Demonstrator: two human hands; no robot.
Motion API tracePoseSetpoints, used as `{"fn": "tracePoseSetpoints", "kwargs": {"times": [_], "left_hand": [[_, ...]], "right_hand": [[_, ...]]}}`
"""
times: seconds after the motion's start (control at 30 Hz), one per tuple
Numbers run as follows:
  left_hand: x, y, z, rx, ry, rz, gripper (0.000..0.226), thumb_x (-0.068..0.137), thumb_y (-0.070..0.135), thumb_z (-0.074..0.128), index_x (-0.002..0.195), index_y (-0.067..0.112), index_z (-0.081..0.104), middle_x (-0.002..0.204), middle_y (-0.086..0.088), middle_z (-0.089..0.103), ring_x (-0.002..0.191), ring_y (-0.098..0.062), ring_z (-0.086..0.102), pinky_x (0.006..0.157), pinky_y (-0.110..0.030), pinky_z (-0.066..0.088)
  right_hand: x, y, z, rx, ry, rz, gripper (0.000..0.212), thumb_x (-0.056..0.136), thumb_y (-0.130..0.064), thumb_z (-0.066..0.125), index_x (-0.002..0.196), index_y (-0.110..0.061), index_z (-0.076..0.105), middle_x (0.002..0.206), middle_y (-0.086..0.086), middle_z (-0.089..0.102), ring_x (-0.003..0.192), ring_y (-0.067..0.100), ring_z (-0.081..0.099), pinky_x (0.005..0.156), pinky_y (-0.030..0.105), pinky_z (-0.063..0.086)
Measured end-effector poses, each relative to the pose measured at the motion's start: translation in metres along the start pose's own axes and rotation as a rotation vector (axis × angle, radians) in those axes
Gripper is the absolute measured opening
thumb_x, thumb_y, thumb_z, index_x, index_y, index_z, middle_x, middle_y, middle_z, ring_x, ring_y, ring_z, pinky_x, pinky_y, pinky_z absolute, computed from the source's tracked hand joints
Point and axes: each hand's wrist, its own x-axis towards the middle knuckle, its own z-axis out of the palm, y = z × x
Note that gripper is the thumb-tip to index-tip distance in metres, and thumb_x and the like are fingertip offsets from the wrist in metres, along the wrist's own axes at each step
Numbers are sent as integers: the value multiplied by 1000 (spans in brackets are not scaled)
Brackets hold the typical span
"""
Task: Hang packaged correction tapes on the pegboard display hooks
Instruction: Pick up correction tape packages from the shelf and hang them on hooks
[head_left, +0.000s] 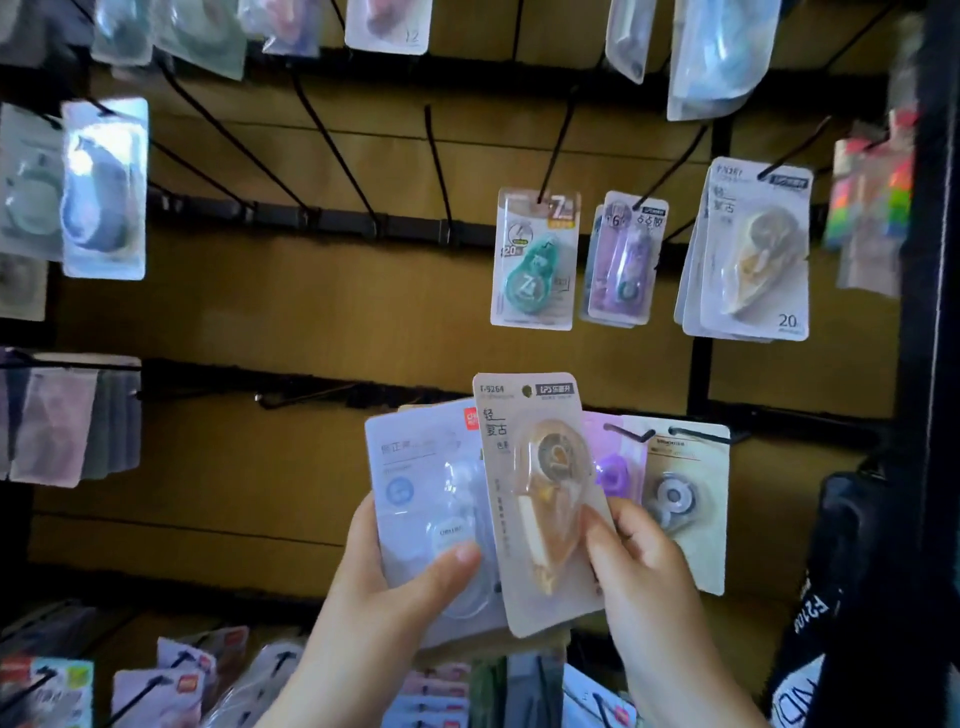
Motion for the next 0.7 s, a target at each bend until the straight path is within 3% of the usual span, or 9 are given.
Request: {"fn": "tracePoseSetpoints", "kwargs": {"times": [0.07, 0.13, 0.2, 0.3, 0.4, 0.5, 0.57, 0.7], "left_hand": [[12, 3, 2, -16, 36, 21, 63, 45, 23, 76, 103, 36, 52, 91, 10, 73, 82, -12, 71, 62, -26, 55], [20, 6, 3, -45, 53, 30, 62, 42, 23, 77, 96, 40, 53, 88, 8, 73, 79, -10, 71, 51, -21, 55], [25, 11, 1, -68, 38, 43, 74, 27, 29, 84, 93, 43, 54, 87, 9, 72, 79, -11, 71, 49, -22, 55], [31, 20, 2, -42, 8, 77, 97, -3, 51, 84, 90, 47, 55, 88, 12, 73, 81, -11, 71, 55, -24, 55], [36, 28, 6, -39, -41, 82, 96, -4, 57, 81, 88, 48, 56, 87, 13, 73, 81, -11, 71, 55, -26, 56], [41, 35, 11, -33, -73, 90, 97, -5, 58, 80, 87, 48, 54, 84, 16, 72, 78, -7, 71, 50, -21, 56], [45, 37, 16, -15, -75, 76, 101, -6, 60, 79, 90, 49, 52, 85, 16, 72, 80, -9, 71, 53, -24, 56], [50, 40, 27, 15, -77, 89, 103, 1, 63, 78, 99, 47, 49, 103, 6, 65, 95, -22, 66, 67, -35, 57]], "right_hand": [[11, -7, -5, -18, 19, -8, 23, 90, -15, 49, 70, -14, 59, 71, 6, 62, 70, 17, 54, 68, 34, 49], [18, -11, -12, -19, 39, -21, 23, 90, -15, 49, 70, -10, 59, 73, 11, 60, 72, 19, 54, 64, 31, 43], [24, -18, -20, -47, 74, -64, 22, 90, -16, 50, 74, -11, 63, 73, 13, 63, 72, 21, 56, 59, 28, 41], [38, -39, -40, -68, 241, -217, 27, 89, -12, 51, 64, -15, 61, 60, 2, 61, 60, 16, 52, 53, 25, 39], [59, -69, -64, -83, 392, -335, 27, 90, -11, 50, 66, -21, 57, 65, 0, 58, 63, 16, 51, 60, 27, 39], [75, -97, -83, -138, 505, -420, 25, 91, -12, 48, 68, -21, 54, 64, -3, 52, 53, 1, 51, 47, 10, 40], [85, -114, -94, -169, 548, -452, 28, 91, -12, 47, 66, -22, 51, 62, -2, 48, 50, 7, 49, 35, 7, 35], [106, -140, -107, -206, 585, -491, 28, 90, -14, 45, 64, -21, 46, 64, 4, 49, 51, 21, 45, 29, 9, 32]]}}
